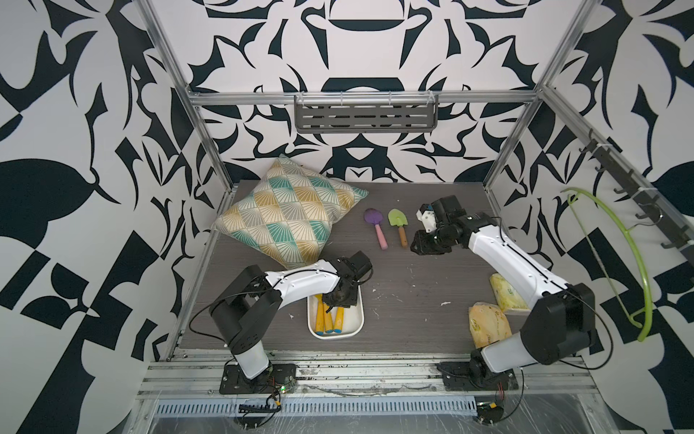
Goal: Take the shovel out of the storage box
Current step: Pick up the shovel from the storage box.
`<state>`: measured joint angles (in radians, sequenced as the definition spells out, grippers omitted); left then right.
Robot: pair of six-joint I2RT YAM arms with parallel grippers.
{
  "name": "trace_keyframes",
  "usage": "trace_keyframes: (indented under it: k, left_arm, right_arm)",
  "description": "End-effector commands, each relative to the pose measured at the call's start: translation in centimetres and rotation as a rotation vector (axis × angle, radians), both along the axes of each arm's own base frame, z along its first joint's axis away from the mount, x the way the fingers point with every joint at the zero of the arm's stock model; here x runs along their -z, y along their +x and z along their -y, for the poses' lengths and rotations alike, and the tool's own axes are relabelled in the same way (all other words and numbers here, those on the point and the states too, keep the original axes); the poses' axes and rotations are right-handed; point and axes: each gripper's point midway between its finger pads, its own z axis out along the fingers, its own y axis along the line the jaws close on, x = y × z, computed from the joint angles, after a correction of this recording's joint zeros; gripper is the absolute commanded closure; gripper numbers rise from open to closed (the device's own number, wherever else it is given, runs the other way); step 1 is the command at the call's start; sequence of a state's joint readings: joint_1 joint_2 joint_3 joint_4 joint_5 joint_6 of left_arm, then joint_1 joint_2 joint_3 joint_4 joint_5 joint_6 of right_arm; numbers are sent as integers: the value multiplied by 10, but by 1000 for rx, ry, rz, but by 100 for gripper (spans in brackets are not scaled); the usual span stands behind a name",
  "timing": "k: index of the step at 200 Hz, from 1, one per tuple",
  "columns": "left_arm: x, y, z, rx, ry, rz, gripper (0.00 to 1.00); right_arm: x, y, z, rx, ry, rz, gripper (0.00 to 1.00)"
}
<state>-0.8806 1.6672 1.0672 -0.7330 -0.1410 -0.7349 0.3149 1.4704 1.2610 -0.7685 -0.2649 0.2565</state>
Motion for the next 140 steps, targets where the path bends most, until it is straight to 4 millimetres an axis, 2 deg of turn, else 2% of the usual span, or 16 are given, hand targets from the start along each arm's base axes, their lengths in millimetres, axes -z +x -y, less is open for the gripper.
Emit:
trace_keyframes:
  k: [1,29,69,140]
  left_arm:
    - [-40,18,3,4,-62,89,100]
    - [-86,40,8,13,-158,192,100]
    - [-152,67,20,34,-345,300,100]
    - [-218,95,67,80,-865,308,100]
  right_arm:
    - [-15,1,-15,-28,106,36,59]
    - [-28,0,-31,-66,310,40,51]
    - [-42,4,-39,-98,500,34,47]
    - [-72,-14,-56,-206,705,99,47]
